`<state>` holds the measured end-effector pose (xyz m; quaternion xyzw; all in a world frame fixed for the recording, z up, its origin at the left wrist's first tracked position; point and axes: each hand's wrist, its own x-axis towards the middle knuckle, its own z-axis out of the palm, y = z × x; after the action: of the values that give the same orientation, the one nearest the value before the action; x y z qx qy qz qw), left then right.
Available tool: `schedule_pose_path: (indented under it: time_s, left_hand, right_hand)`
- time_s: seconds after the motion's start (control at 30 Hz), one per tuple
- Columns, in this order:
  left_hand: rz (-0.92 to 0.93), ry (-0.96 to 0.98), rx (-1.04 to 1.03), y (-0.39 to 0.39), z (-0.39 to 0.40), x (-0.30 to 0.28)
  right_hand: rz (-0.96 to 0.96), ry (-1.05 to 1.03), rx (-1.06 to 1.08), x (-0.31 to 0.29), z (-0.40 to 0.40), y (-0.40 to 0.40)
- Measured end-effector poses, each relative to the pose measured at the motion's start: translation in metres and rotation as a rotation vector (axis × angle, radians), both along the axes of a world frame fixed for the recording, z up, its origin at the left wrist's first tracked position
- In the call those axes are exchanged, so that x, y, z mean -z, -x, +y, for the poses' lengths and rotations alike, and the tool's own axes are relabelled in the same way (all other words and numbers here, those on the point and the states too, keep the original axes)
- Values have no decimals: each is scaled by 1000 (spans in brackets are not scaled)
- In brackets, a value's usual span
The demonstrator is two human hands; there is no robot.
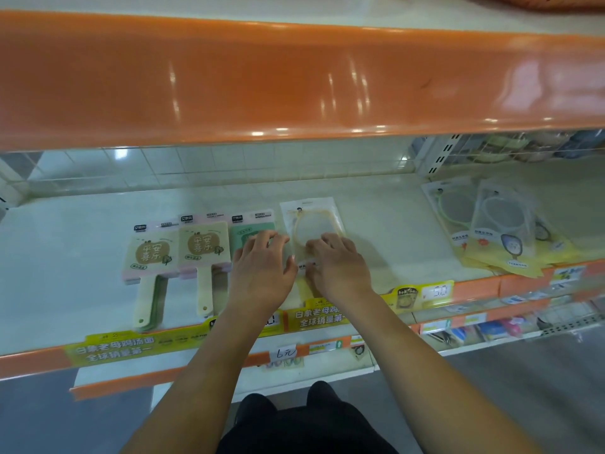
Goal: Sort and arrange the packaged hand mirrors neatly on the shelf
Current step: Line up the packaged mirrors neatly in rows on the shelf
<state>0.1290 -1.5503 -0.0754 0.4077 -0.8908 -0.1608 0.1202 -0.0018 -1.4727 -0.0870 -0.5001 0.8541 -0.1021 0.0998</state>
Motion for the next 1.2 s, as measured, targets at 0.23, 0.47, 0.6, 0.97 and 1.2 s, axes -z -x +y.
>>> schedule_pose_path:
  time_s: [0.23,0.47,0.6,0.97,1.2]
  left_hand:
    - [16,18,45,-5,-6,-3]
    - [34,-12,105,4,-8,-2]
    - [56,-25,139,17,1,-1]
    - [84,24,270,94,35,-2]
    - [52,40,341,176,81,-1]
  right_hand:
    - [-23,13,55,-2,-3,-3]
    - [2,193,217,-6,8,-6]
    - [13,217,285,-10,20,2]
    - [41,209,469,-8,68,73]
    - [45,244,549,-3,112,146]
